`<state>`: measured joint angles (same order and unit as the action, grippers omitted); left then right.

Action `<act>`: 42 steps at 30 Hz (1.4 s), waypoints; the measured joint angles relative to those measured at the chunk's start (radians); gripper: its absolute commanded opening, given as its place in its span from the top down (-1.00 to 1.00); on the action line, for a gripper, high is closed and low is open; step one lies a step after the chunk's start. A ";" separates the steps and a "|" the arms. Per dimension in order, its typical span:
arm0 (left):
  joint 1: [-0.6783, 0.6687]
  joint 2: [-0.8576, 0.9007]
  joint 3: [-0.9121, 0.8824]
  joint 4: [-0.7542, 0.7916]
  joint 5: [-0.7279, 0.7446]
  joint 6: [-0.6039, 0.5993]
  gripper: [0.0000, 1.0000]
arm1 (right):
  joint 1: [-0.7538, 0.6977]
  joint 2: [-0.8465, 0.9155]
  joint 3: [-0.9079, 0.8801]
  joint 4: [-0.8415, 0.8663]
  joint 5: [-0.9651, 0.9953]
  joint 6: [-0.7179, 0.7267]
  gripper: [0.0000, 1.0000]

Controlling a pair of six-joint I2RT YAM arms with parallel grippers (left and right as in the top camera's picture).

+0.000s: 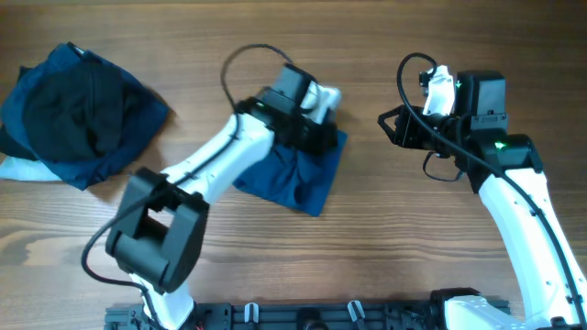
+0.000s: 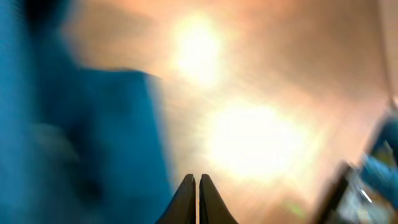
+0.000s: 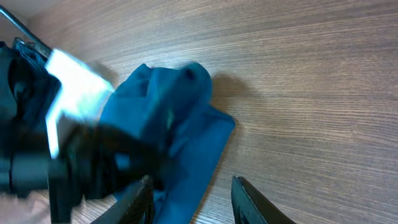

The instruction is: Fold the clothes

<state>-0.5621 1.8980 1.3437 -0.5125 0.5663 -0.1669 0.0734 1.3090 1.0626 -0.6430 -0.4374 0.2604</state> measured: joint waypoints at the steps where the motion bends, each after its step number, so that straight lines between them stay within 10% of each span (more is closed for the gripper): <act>1: -0.030 0.000 0.000 -0.002 0.018 0.000 0.92 | 0.000 0.000 0.000 0.000 0.000 0.000 0.18; 18: 0.118 -0.194 -0.026 -0.201 -0.182 0.005 0.92 | 0.000 0.000 0.000 0.002 0.000 0.000 0.18; 34: -0.159 0.037 -0.093 -0.166 0.007 0.013 0.92 | 0.000 0.000 0.000 0.000 0.000 0.023 0.17; 42: 0.026 -0.249 -0.061 -0.319 -0.169 0.027 -0.13 | 0.000 0.000 0.000 -0.023 0.000 0.023 0.17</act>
<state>-0.5365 1.6485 1.2823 -0.8310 0.3977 -0.1394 0.0738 1.3090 1.0626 -0.6655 -0.4377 0.2836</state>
